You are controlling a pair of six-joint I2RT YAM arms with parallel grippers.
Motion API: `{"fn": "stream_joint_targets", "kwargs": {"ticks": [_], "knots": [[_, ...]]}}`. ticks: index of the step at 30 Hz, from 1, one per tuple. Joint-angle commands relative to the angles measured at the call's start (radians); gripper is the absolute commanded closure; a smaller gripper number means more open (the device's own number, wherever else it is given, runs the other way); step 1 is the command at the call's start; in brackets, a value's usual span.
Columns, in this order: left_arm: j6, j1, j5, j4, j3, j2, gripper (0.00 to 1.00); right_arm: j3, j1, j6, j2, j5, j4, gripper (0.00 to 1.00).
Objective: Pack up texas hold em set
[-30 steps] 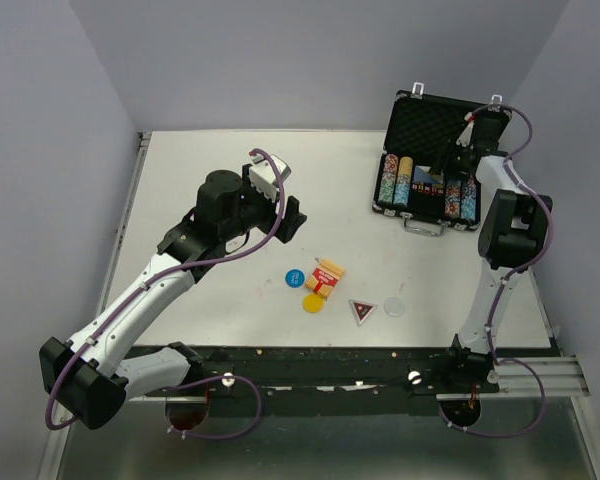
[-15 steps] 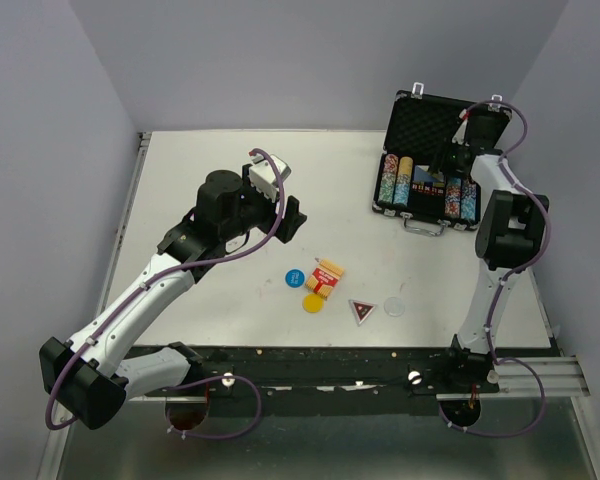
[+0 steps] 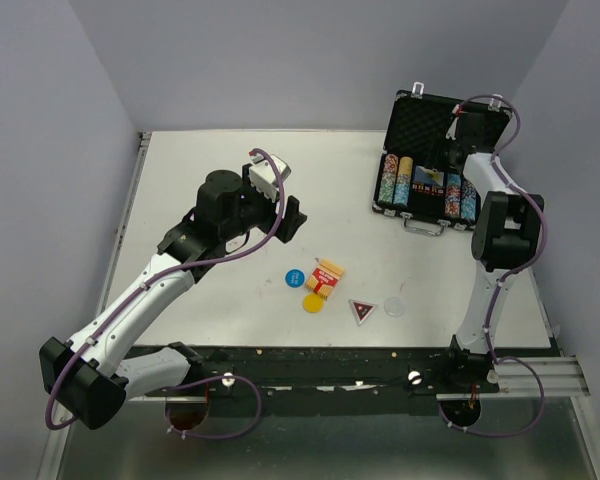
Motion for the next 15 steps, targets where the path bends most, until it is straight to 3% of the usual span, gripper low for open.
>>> {"fn": "stream_joint_targets", "kwargs": {"ticks": [1,8,15], "knots": [[-0.006,0.002,0.024,0.026,-0.008,-0.005,0.01,-0.007,0.008,0.014,-0.054,-0.018,0.037,0.37],[-0.006,0.002,0.021,0.027,-0.005,-0.010,0.01,0.046,0.008,0.029,0.025,-0.065,-0.029,0.44],[-0.021,0.002,-0.005,0.023,-0.005,-0.007,0.01,-0.060,0.008,0.055,-0.033,-0.101,0.024,0.44]]}}
